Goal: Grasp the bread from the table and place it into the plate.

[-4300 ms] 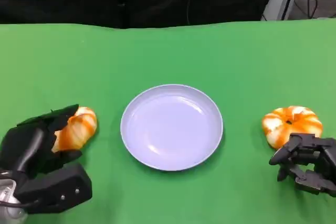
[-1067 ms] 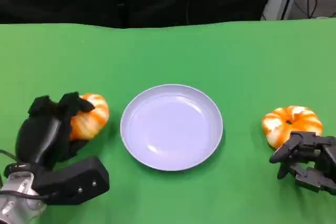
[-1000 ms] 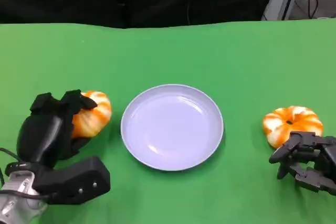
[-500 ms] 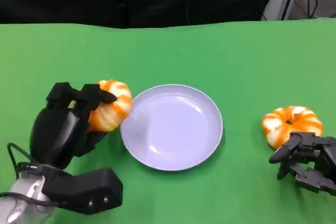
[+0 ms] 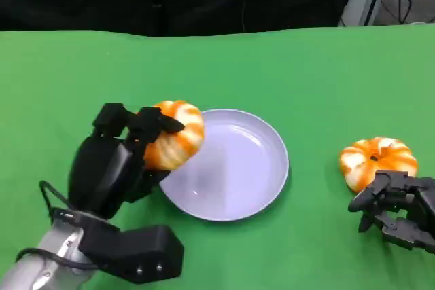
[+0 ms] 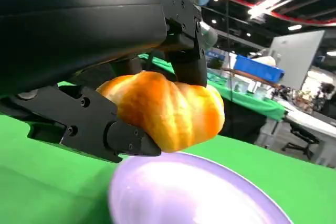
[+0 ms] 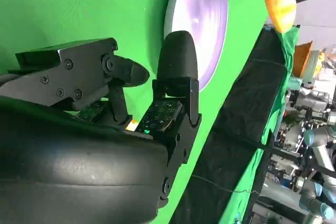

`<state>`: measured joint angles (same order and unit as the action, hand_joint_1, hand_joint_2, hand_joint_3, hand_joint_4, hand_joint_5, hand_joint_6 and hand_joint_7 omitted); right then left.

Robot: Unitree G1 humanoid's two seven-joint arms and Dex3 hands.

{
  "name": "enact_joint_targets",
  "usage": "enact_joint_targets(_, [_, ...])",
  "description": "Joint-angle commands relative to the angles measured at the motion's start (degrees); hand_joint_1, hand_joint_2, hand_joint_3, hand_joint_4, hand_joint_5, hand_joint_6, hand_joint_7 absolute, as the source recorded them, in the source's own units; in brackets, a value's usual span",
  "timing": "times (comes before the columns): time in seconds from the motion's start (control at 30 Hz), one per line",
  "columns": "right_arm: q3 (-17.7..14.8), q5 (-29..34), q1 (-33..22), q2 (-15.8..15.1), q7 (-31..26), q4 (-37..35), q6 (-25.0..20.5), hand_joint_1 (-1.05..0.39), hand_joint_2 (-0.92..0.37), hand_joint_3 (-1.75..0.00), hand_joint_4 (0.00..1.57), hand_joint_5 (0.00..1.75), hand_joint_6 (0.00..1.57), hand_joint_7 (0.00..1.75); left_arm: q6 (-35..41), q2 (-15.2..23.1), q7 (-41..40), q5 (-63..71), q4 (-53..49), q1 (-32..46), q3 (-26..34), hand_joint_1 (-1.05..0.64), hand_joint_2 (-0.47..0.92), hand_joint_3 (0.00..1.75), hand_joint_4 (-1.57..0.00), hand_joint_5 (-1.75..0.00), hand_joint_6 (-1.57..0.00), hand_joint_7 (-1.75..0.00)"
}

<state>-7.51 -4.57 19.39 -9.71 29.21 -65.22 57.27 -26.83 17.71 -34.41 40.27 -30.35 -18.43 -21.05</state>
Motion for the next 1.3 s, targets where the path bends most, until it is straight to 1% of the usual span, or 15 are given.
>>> enact_joint_targets(0.03, [0.21, 0.69, -0.58, -0.78, -1.28, 0.23, 0.31, 0.06, -0.85, -0.57, 0.88, 1.35, 0.96, 0.92, -0.18, -0.72, 0.96, 0.65, 0.65, -0.26, -0.43, -0.06, 0.92, 0.41, -0.20, -1.69, -0.29, -1.42])
enact_joint_targets(0.37, [0.72, 2.14, -0.63, -0.71, -2.97, 0.13, 1.11, 0.05, -0.84, -0.58, 0.90, 1.34, 0.97, 0.91, -1.63, -3.66, 1.62, 0.49, -3.20, -2.65, -1.92, -0.05, 0.92, 0.39, -0.25, -1.67, -0.36, -1.38])
enact_joint_targets(0.6, [0.98, 2.06, -0.76, -0.51, -3.29, 0.47, 0.47, 0.04, -0.82, -0.60, 0.89, 1.35, 0.97, 0.93, -3.27, -5.90, 1.34, 0.55, -7.83, -4.85, -3.18, -0.06, 0.92, 0.42, -0.27, -1.67, -0.38, -1.35])
enact_joint_targets(0.77, [1.34, 2.67, -0.79, -0.70, -4.30, 0.42, 0.77, 0.05, -0.82, -0.60, 0.89, 1.35, 0.96, 0.94, -3.52, -6.89, 1.50, 0.44, -10.07, -6.07, -3.92, -0.08, 0.92, 0.41, -0.26, -1.68, -0.38, -1.36])
enact_joint_targets(0.93, [1.52, 2.86, -0.81, -0.66, -4.77, 0.45, 0.42, 0.04, -0.83, -0.60, 0.89, 1.35, 0.96, 0.95, -4.14, -8.00, 1.40, 0.78, -12.40, -7.55, -5.09, -0.03, 0.92, 0.37, -0.27, -1.67, -0.38, -1.35])
enact_joint_targets(1.13, [1.72, 3.06, -0.71, -0.72, -5.07, 0.28, 0.74, 0.04, -0.84, -0.59, 0.89, 1.34, 0.96, 0.94, -2.18, -8.74, 3.88, 0.97, -12.47, -8.44, -6.10, -0.07, 0.92, 0.36, -0.25, -1.70, -0.39, -1.33])
enact_joint_targets(1.3, [1.72, 2.90, -0.70, -0.57, -4.99, 0.30, 0.76, 0.04, -0.84, -0.59, 0.89, 1.34, 0.96, 0.94, -2.31, -9.10, 4.97, 0.90, -12.91, -8.84, -6.56, -0.08, 0.92, 0.34, -0.24, -1.71, -0.39, -1.32])
